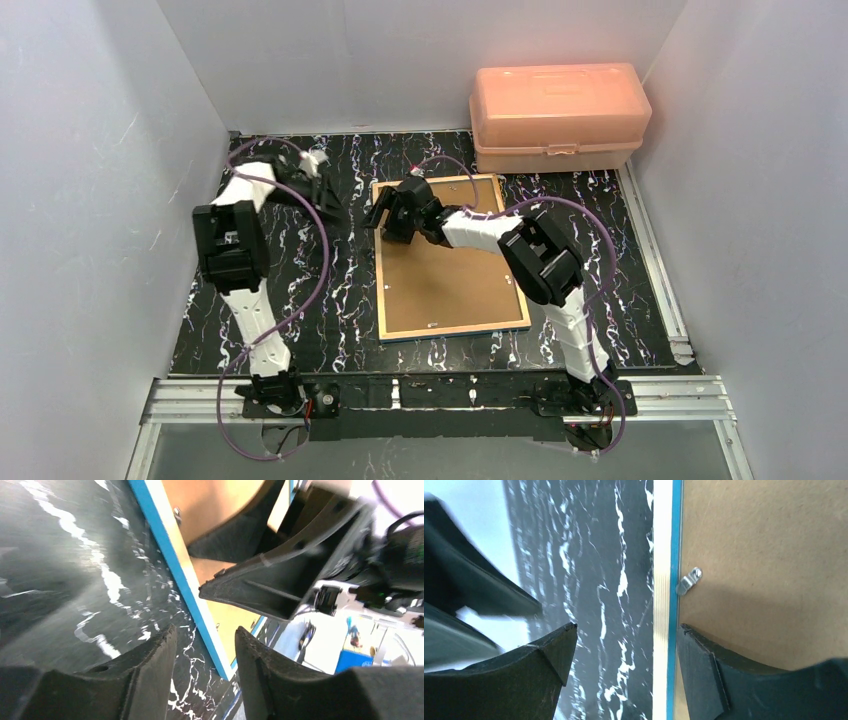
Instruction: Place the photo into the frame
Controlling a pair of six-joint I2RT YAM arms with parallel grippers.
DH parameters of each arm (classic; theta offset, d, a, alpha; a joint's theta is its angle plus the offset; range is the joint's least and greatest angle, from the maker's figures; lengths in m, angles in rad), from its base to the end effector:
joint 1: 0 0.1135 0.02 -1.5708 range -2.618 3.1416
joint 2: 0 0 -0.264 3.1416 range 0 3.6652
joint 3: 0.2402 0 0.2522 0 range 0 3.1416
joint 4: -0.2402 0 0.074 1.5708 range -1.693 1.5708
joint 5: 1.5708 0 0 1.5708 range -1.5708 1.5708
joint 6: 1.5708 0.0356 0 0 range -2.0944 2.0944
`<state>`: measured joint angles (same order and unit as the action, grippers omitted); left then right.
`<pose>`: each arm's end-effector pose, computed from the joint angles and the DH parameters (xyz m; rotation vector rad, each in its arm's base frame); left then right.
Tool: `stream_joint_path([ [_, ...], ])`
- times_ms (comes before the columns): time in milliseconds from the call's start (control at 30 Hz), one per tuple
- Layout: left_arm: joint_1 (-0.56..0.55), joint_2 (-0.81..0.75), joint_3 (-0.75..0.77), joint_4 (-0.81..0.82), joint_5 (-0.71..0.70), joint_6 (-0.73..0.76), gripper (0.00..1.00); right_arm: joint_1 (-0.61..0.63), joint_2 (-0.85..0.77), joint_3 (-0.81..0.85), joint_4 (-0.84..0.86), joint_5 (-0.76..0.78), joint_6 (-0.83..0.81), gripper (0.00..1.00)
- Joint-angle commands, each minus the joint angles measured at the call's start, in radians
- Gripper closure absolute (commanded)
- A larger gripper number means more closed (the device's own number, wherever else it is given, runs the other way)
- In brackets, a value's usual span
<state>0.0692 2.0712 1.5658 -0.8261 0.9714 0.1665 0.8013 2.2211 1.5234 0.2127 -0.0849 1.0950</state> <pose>0.4134 -0.0008 0.1876 0.2811 2.4988 -1.2800 0.3478 0.3633 0.1612 0.2787 2.2874 1.1861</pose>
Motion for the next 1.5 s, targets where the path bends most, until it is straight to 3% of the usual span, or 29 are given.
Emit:
stream_joint_path([
  [0,0.155,-0.086,0.151,-0.190,0.063,0.071,0.53,0.033,-0.102,0.115,-0.323,0.093,-0.307,0.20],
  [233,0.318,-0.083,0.295,-0.198,0.033,-0.004,0.54,0.102,-0.041,0.281,-0.552,0.208,-0.500,0.27],
  [633,0.379,-0.175,0.205,-0.168,0.030,-0.015,0.55,0.189,0.130,0.547,-0.765,0.427,-0.622,0.40],
  [1033,0.378,-0.180,0.146,-0.154,0.041,-0.004,0.55,0.208,0.148,0.517,-0.748,0.511,-0.655,0.41],
  [1467,0.379,-0.187,0.136,-0.155,0.047,-0.006,0.55,0.243,0.215,0.588,-0.766,0.526,-0.698,0.56],
])
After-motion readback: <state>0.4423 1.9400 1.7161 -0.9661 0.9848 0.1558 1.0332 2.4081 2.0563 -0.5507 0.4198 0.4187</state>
